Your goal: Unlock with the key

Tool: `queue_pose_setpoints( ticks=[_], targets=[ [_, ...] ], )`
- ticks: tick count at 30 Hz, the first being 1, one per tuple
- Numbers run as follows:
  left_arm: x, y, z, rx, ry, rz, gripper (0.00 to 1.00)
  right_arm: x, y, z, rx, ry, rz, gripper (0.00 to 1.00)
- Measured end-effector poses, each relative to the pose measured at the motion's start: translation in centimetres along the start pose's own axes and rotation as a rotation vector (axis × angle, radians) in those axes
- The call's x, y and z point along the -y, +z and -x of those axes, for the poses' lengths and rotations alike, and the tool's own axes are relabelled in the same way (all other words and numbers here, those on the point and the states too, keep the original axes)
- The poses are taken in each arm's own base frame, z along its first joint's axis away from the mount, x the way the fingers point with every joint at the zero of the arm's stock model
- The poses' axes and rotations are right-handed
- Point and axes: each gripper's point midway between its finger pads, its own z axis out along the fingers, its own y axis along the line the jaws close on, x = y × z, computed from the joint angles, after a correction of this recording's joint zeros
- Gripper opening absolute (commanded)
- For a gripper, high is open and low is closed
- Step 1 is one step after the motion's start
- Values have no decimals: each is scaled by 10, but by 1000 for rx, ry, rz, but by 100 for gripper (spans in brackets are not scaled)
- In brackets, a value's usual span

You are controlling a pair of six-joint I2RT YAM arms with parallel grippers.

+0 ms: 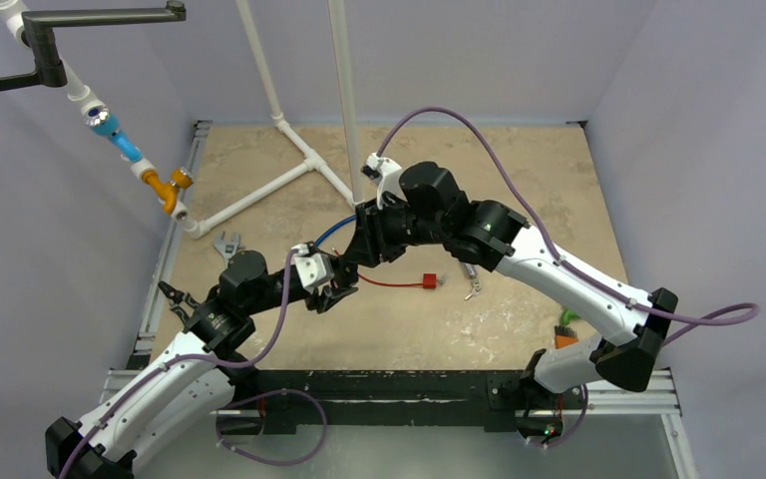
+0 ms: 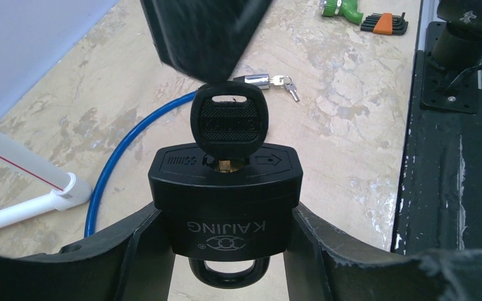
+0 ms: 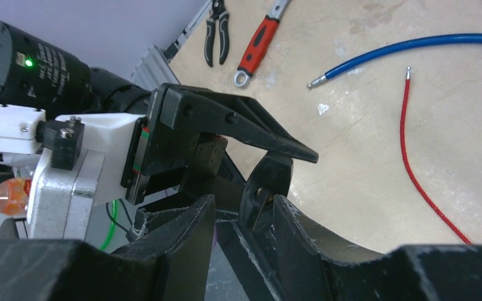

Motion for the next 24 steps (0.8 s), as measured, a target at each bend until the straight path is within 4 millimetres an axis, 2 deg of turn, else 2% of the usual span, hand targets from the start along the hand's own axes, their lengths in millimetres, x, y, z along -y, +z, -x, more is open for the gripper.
queue_pose_setpoints(
  ticks=[6,8,10,11,17,24],
  targets=[
    [-2,0,-1,-4,16,3,0,-1,9,-23,-83,-16,-14,28],
    [-2,1,-1,-5,16,4,0,1,12,-28,-100,-20,-30,18],
    [-2,1,-2,-8,15,3,0,5,14,-32,-121,-26,-54,3],
    [-2,1,-2,-10,17,3,0,7,15,-33,-126,-28,-66,0],
    [-9,1,-7,-33,56,28,0,16,20,-33,-118,5,-120,0],
    [-22,-1,-12,-79,227,43,0,23,26,-35,-61,157,-127,0]
  ],
)
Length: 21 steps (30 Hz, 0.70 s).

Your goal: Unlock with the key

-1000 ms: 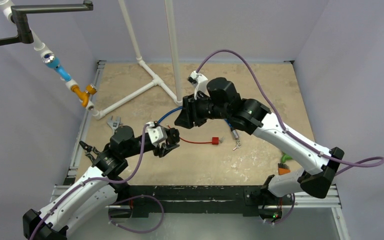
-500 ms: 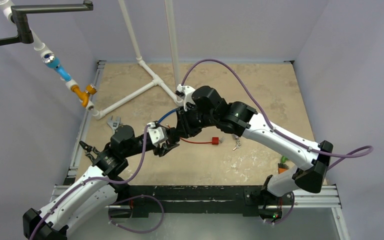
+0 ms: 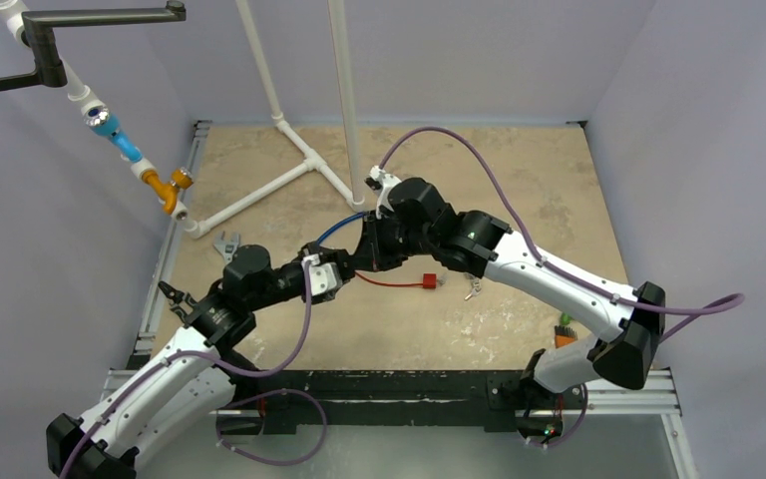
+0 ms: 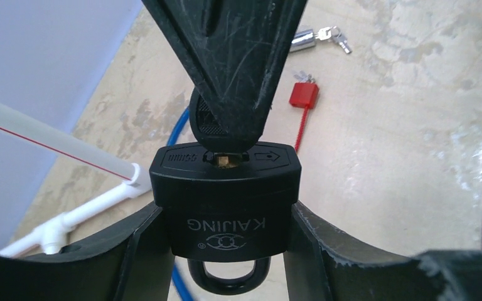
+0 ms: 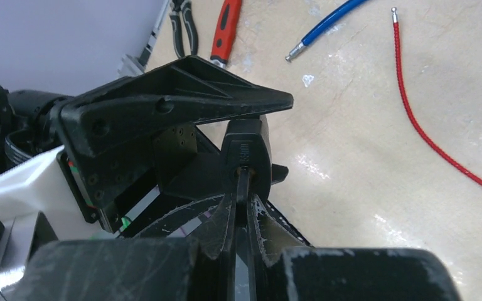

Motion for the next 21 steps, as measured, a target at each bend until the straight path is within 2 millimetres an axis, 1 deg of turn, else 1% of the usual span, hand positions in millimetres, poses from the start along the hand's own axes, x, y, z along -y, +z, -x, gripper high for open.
queue_pose_setpoints(
  ticks=[4,8,14,20,21],
  targets=[
    [-12,-1,0,-29,151,12,0,3,3,3,14,119,53,0],
    [-27,-4,4,-50,332,37,0,0,4,6,22,207,110,0],
    [-44,-5,12,-65,560,74,0,-4,5,8,53,332,169,0],
    [-56,-6,24,-57,696,116,0,-9,2,15,103,453,246,0],
    [-58,-7,26,-55,714,127,0,-10,1,17,112,465,258,7]
  ],
)
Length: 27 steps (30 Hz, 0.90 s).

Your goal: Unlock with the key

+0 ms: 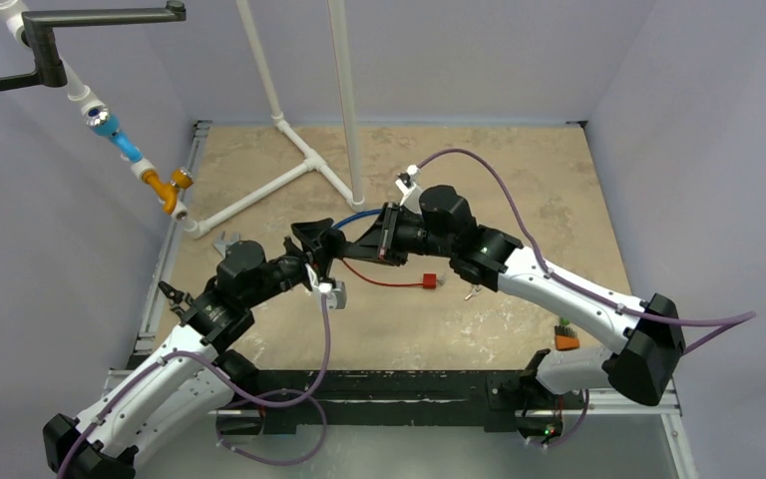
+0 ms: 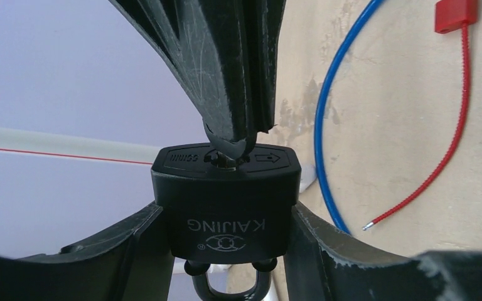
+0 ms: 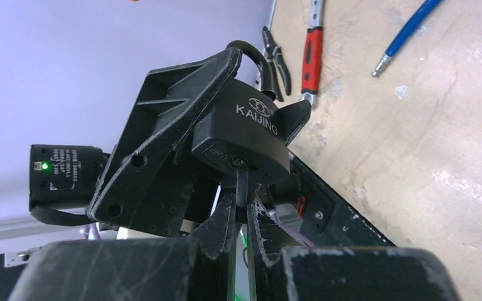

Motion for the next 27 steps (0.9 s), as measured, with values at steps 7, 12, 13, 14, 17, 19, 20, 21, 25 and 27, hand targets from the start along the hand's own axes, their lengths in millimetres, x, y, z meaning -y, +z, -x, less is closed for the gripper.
queue_pose_setpoints(
  ticks=[7,12,13,14,17,19,20,21,25,27],
  targets=[
    [-10,-5,22,64,-81,8,0,-16,-5,12,16,-140,-19,67],
    [-24,-13,57,169,-248,-17,0,-37,-32,28,94,-327,-9,69],
    [-23,-14,61,182,-278,-27,0,-41,-38,30,106,-359,-7,68],
    [-22,-16,64,191,-301,-38,0,-43,-43,32,117,-384,-9,67],
    [-12,-17,68,198,-364,-85,0,-48,-47,36,119,-448,-13,65],
    [-7,-16,67,191,-385,-111,0,-47,-44,36,108,-472,-20,65],
    [-3,-16,66,185,-395,-125,0,-45,-42,35,98,-484,-26,65],
    [-1,-15,66,181,-401,-135,0,-41,-39,33,83,-491,-33,65],
    [7,-14,62,161,-416,-164,0,-32,-30,21,17,-522,-51,66],
    [10,-14,61,154,-421,-175,0,-29,-27,12,-21,-538,-50,66]
  ],
)
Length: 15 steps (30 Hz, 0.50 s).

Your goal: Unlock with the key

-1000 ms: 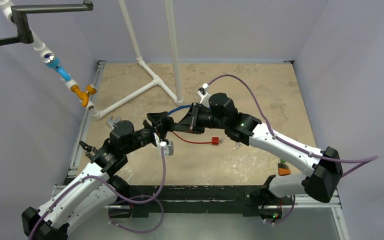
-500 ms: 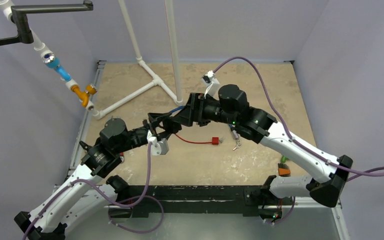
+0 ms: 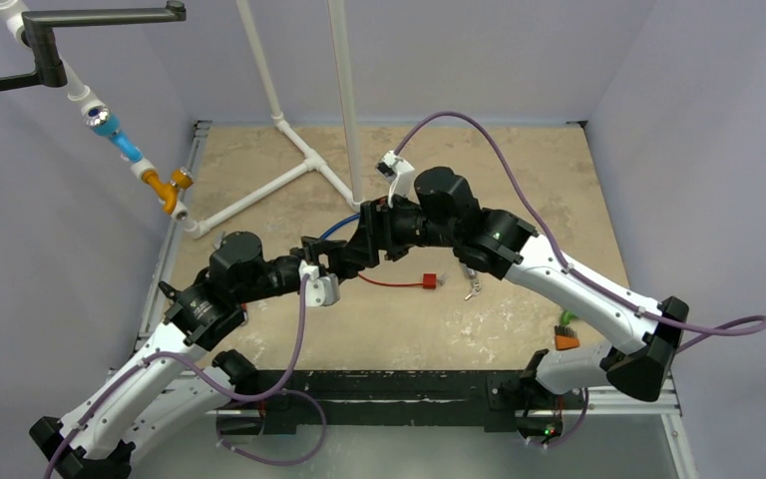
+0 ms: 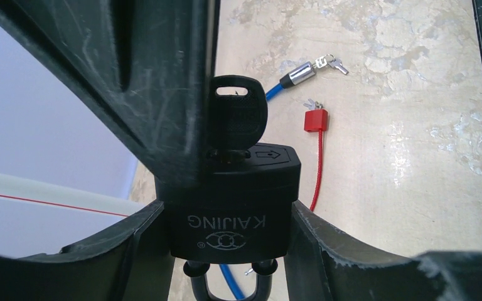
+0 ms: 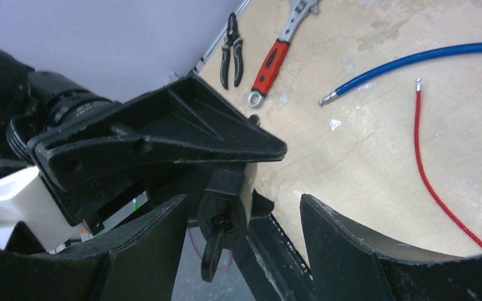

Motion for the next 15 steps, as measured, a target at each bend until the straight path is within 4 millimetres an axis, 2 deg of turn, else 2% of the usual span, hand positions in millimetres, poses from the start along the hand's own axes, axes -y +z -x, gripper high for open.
queue_pose_setpoints(
  ticks=[3,6,8,12,13,14,15],
  targets=[
    [1,0,-2,-6,-5,-6,0,-5,2,-11,-43,-21,22,62],
    [1,1,-2,-6,-5,-6,0,-10,4,-18,-64,-39,39,50],
    [1,1,-2,-6,-5,-6,0,-12,5,-20,-73,-43,47,36],
    [1,0,-4,-16,-9,-5,0,-11,11,-24,-87,-37,47,1],
    [1,0,-5,-24,-12,-4,0,-9,13,-23,-86,-31,41,0],
    [2,-1,-7,-32,-16,-5,10,-8,14,-23,-87,-30,37,0],
    [2,-1,-8,-36,-22,-7,23,-7,14,-24,-88,-25,33,0]
  ],
)
